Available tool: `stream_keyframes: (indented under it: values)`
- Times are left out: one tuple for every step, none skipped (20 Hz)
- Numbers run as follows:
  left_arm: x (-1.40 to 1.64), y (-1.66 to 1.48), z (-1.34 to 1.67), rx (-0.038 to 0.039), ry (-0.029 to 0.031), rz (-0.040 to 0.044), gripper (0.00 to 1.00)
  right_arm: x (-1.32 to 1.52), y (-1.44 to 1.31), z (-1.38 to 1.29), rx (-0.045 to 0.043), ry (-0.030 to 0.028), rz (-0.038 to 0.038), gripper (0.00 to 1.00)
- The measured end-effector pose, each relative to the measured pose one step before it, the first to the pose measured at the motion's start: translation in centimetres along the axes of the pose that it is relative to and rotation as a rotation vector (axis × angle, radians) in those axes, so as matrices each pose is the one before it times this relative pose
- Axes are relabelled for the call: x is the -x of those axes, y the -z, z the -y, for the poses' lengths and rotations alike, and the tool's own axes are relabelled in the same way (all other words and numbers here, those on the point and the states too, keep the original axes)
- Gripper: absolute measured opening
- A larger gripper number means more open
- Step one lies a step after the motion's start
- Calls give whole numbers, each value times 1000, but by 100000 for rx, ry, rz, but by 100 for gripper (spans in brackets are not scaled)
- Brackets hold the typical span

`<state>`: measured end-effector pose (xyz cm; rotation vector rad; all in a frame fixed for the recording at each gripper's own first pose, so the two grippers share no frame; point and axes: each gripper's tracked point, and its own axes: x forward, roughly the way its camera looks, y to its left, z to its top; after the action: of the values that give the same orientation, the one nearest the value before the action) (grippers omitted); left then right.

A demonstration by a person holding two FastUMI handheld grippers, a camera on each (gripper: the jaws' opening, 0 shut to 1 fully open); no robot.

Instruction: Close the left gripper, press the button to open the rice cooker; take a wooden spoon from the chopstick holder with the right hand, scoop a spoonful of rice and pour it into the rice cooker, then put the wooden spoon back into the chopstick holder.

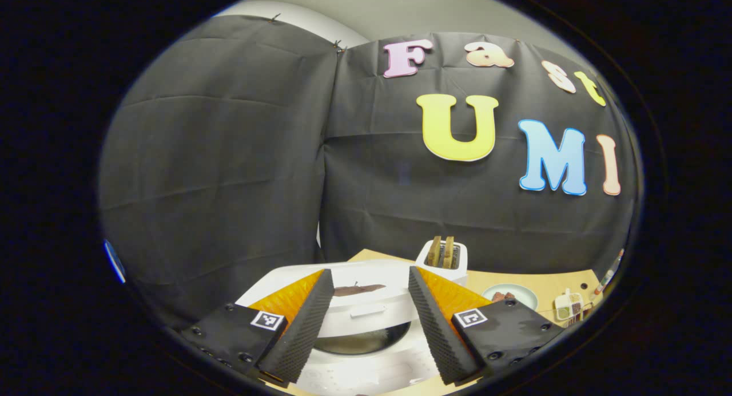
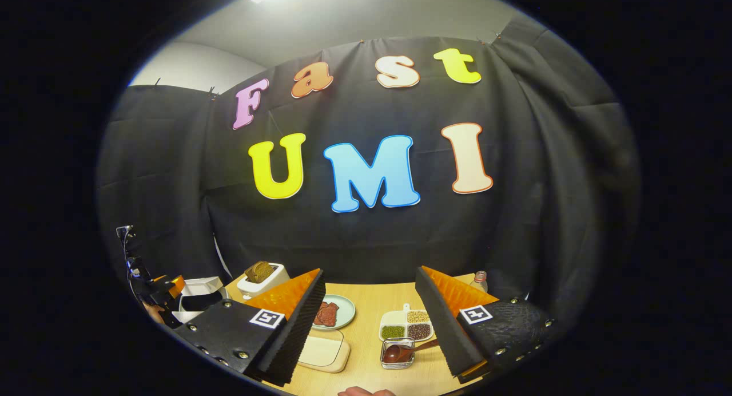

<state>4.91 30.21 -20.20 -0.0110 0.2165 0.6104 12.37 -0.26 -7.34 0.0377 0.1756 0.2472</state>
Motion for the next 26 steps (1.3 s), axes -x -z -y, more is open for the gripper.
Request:
stream_keyframes:
  values:
    - [-37, 94, -214, -170, -800, 546, 92, 37, -77, -55, 358, -121, 397, 96]
    - [110, 159, 224, 70, 275, -711, 92, -119, -79, -196, -408, -823, 171, 96]
    - [211, 588, 25, -229, -11, -1316, 93, -9, 176, -268, -596, -512, -456, 96]
    - [64, 523, 153, -261, 189, -1386, 92, -195, 175, -185, -157, -523, -572, 96]
    - [169, 624, 40, -75, 463, -1393, 90, -11, 83, -122, 39, -144, -241, 96]
    - [27, 687, 54, 360, 467, -1656, 90, -112, 36, -309, 68, -669, -285, 96]
    - [33, 776, 149, 693, 470, -1719, 90, -87, 89, -412, 342, -621, -26, 96]
    - [33, 607, 149, 1320, 530, -1868, 94, -211, -18, -288, 1287, -40, -327, 96]
    - [54, 737, 26, 1883, 699, -1552, 97, 68, -330, -351, 2029, -120, 913, 96]
    - [6, 674, 82, 1217, 626, -1569, 94, 89, -755, -549, 1758, -852, 2270, 96]
    - [90, 705, 20, 233, 454, -1157, 94, 24, -600, -847, 1654, -1442, 1699, 96]
    - [-137, 568, 72, -872, 15, -1073, 95, -25, -241, -753, 1223, -1344, 768, 95]
    - [38, 217, -64, -1346, -201, -158, 95, -19, -34, -600, 465, -1281, 538, 95]
    - [-76, 198, -81, -1600, -276, -150, 92, 2, -59, -634, -587, -850, 189, 96]
    - [-279, 271, 137, -1573, 180, -1162, 92, -77, 236, -539, -1138, -999, -257, 96]
    - [-178, 588, 108, -755, 790, -1613, 98, 72, 171, -688, -1324, -942, -436, 96]
    - [-223, 896, 25, 373, 691, -2616, 92, -93, 365, -452, -1216, -896, -793, 96]
    - [-135, 916, -18, 927, 377, -3044, 93, -38, 260, -346, -669, -568, -1069, 96]
    - [20, -289, -102, -830, 28, 1790, 98, -17, 129, -155, -278, -279, -600, 96]
    - [-114, 62, 47, -489, -413, -1961, 95, -199, -172, -150, -454, -516, 96, 96]
    - [174, 339, 38, -943, -124, -816, 92, -79, -20, -246, -228, -464, -136, 96]
    - [116, 2, 15, -1157, 1106, 523, 96, -113, -75, -112, -495, 41, 319, 95]
    - [30, 120, 91, 437, 1512, 366, 96, 89, -128, -5, -1065, 322, 290, 96]
    - [-162, -251, 101, 2066, 1732, 965, 96, 207, -206, -144, -1520, 29, 1070, 96]
    - [139, 441, 151, 899, 662, -94, 96, 78, -139, -112, -1248, 361, 789, 96]
    - [-90, -117, -18, -2177, 236, -529, 96, 82, 40, 37, -442, 319, 31, 96]
